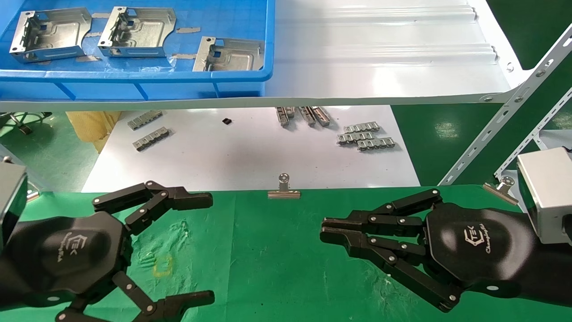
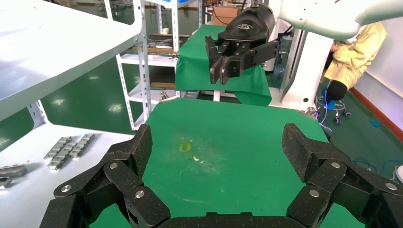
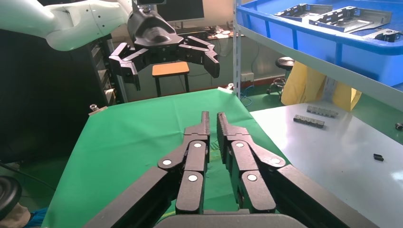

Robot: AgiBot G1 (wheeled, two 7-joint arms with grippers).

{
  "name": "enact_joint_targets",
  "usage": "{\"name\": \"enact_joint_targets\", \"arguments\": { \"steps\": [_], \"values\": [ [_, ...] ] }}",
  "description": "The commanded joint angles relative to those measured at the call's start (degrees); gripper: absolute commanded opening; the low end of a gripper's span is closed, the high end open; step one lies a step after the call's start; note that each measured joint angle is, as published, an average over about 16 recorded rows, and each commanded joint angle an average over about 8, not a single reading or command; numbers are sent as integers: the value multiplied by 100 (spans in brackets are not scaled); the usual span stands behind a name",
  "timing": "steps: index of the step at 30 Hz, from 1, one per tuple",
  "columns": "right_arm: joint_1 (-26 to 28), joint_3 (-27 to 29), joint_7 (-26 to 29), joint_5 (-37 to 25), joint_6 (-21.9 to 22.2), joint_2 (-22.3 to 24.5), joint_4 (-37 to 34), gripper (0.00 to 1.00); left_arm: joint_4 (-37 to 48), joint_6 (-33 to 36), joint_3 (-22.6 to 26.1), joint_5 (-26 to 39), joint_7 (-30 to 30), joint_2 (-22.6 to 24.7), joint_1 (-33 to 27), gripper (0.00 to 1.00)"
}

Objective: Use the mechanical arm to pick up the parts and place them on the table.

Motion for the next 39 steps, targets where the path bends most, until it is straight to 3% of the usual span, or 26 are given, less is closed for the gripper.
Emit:
{"name": "enact_joint_targets", "arguments": {
  "steps": [1, 10, 14, 18, 22, 26, 35, 39],
  "values": [
    [0, 0, 0, 0, 0, 0, 0, 0, 0, 0, 0, 0, 0, 0, 0, 100],
    [0, 0, 0, 0, 0, 0, 0, 3, 3, -16, -7, 7, 2, -2, -20, 100],
    [0, 0, 0, 0, 0, 0, 0, 53, 40, -107, -26, 103, -12, 40, -320, 100],
    [0, 0, 0, 0, 0, 0, 0, 100, 313, -217, 36, 421, -51, 239, -1120, 100],
    [0, 0, 0, 0, 0, 0, -1, 100, 1122, -275, 269, 979, -88, 628, -2172, 100],
    [0, 0, 0, 0, 0, 0, -1, 100, 2448, -476, 556, 1628, -71, 1101, -3199, 100],
    [0, -1, 0, 0, 0, 0, -1, 100, 5201, -2047, 1024, 2928, 240, 1985, -4796, 100],
    [0, -1, 0, 0, 0, 0, -1, 100, 5822, -2229, 1215, 3265, 331, 2122, -5108, 53]
  ]
}}
